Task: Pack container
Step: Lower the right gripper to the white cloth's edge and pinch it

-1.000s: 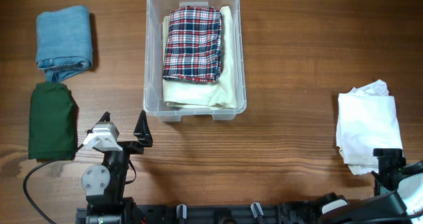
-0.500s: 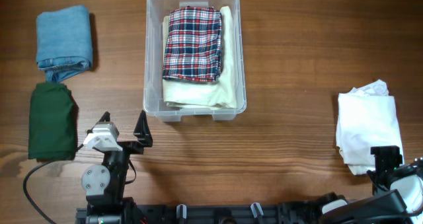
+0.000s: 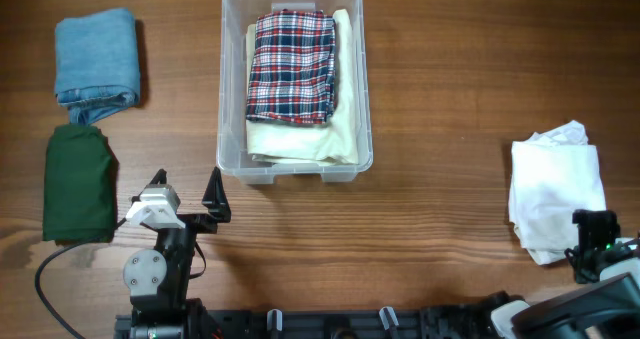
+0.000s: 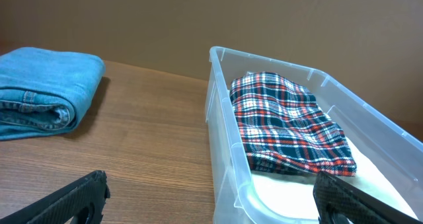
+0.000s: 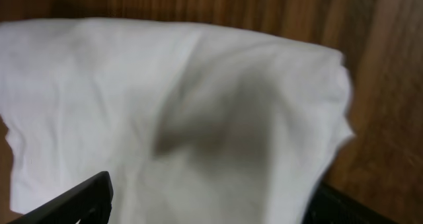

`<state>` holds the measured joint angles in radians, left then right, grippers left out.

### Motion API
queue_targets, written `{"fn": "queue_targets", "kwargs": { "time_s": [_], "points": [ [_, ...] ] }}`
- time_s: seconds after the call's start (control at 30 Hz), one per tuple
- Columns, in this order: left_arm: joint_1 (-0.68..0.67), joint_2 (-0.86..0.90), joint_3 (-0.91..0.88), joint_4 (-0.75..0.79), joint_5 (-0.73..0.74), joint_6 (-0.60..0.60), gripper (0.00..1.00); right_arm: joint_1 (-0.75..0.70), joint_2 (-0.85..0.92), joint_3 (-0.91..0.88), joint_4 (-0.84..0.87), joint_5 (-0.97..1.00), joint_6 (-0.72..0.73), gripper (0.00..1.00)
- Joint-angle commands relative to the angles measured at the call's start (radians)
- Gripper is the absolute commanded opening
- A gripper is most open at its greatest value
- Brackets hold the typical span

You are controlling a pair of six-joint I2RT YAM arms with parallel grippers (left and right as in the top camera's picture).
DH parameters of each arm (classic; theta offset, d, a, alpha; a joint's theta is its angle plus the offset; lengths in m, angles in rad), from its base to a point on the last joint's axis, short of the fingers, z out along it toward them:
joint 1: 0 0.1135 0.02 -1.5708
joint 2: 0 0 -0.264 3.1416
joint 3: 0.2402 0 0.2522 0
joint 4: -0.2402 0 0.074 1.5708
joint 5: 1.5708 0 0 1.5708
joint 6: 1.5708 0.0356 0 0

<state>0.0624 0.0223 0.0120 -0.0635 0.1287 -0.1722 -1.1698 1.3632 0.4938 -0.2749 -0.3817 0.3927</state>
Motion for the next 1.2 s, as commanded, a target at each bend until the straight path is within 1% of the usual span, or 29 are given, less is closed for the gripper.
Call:
{"fn": "queue_targets", "kwargs": {
  "time_s": [0.0, 0.17, 0.33, 0.4, 0.5, 0.63, 0.73, 0.9, 1.03, 1.07, 1.17],
  "points": [
    [0.007, 0.0, -0.006, -0.002, -0.003, 0.008, 1.0, 0.043, 0.125, -0.056, 0.018, -0.079, 0.036, 0.87],
    [0.007, 0.0, -0.006, -0.002, -0.003, 0.008, 1.0, 0.116, 0.173, -0.057, 0.098, -0.182, 0.116, 0.83],
    [0.007, 0.0, -0.006, -0.002, -0.003, 0.008, 1.0, 0.214, 0.175, -0.056, 0.179, -0.226, 0.206, 0.75],
    [0.007, 0.0, -0.006, -0.002, -0.003, 0.008, 1.0, 0.254, 0.175, -0.056, 0.21, -0.226, 0.239, 0.69],
    [0.007, 0.0, -0.006, -0.002, -0.003, 0.008, 1.0, 0.294, 0.175, -0.056, 0.239, -0.226, 0.245, 0.57],
    [0.007, 0.0, -0.006, -0.002, -0.003, 0.008, 1.0, 0.318, 0.175, -0.056, 0.273, -0.227, 0.24, 0.39],
    [0.007, 0.0, -0.006, -0.002, -0.003, 0.008, 1.0, 0.32, 0.175, -0.056, 0.291, -0.233, 0.225, 0.28],
    [0.007, 0.0, -0.006, -0.002, -0.003, 0.008, 1.0, 0.32, 0.175, -0.055, 0.336, -0.257, 0.167, 0.21],
    [0.007, 0.0, -0.006, -0.002, -0.003, 0.008, 1.0, 0.32, 0.174, -0.048, 0.365, -0.283, 0.123, 0.07],
    [0.007, 0.0, -0.006, -0.002, -0.003, 0.008, 1.0, 0.32, 0.174, -0.04, 0.365, -0.297, 0.1, 0.04],
    [0.007, 0.0, -0.006, -0.002, -0.003, 0.008, 1.0, 0.32, 0.174, -0.03, 0.36, -0.325, 0.074, 0.04]
  ]
}}
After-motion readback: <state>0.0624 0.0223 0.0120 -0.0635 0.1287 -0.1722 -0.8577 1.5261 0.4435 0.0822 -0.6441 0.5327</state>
